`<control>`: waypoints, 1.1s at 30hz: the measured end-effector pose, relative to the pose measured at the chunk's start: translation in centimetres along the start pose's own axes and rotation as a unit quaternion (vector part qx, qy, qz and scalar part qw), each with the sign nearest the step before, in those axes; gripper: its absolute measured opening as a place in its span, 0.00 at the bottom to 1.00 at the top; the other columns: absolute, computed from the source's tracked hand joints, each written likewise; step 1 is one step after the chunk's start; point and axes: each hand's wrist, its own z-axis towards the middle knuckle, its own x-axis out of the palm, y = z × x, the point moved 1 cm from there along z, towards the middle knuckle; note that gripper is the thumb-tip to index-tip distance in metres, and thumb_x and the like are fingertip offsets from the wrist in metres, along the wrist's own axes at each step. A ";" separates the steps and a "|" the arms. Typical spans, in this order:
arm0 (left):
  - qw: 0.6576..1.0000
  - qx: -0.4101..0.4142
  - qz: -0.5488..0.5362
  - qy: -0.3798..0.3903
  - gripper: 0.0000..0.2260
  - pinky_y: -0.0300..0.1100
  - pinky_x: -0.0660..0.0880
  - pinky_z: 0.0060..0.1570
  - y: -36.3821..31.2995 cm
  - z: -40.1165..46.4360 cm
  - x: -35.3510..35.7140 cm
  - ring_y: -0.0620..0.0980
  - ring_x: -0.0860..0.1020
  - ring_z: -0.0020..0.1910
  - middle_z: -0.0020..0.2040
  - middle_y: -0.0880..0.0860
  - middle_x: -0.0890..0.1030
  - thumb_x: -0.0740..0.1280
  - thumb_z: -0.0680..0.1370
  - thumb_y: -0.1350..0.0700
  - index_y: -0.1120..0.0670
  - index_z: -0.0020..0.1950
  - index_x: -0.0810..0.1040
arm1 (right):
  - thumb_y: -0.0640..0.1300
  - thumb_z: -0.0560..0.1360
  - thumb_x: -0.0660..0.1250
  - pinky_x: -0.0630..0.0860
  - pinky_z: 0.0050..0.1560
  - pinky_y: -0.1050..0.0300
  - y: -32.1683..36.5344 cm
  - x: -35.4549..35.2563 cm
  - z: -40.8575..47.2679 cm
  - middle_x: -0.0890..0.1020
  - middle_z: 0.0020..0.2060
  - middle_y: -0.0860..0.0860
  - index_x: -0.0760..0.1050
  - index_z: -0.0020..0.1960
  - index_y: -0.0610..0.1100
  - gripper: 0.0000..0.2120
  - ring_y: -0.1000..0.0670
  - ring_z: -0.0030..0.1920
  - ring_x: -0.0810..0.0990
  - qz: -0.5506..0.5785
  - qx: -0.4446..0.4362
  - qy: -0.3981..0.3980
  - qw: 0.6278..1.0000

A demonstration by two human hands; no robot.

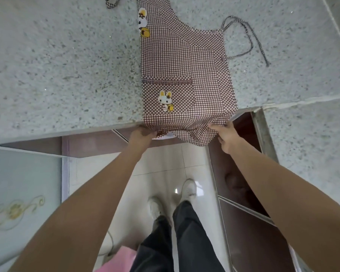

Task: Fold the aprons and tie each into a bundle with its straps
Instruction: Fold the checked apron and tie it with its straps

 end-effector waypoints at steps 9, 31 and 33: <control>0.982 0.050 -0.175 0.053 0.10 0.39 0.75 0.43 -0.1 -1.4 0.3 0.48 0.77 0.46 0.49 0.52 0.78 0.54 0.79 0.61 0.54 0.57 0.70 | 0.40 0.70 0.72 0.59 0.70 0.53 -0.3 -0.6 0.3 0.70 0.69 0.50 0.65 0.71 0.45 0.32 0.48 0.70 0.66 -0.028 -0.019 0.042 0.999; 0.971 -0.021 -0.177 0.160 0.23 0.39 0.79 0.38 -1.2 -7.8 0.6 0.52 0.82 0.49 0.60 0.55 0.79 0.68 0.75 0.61 0.58 0.68 0.66 | 0.33 0.75 0.63 0.82 0.43 0.53 -2.0 -4.3 -11.1 0.83 0.45 0.46 0.76 0.52 0.40 0.08 0.49 0.42 0.83 0.036 0.025 0.214 0.976; 0.976 0.007 -0.162 0.142 0.19 0.37 0.79 0.36 -1.3 -8.1 0.3 0.50 0.82 0.43 0.57 0.56 0.80 0.68 0.74 0.64 0.62 0.64 0.71 | 0.29 0.74 0.62 0.82 0.40 0.55 -1.6 -4.5 -11.7 0.83 0.44 0.47 0.74 0.53 0.41 0.12 0.51 0.40 0.83 0.057 0.014 0.221 0.974</control>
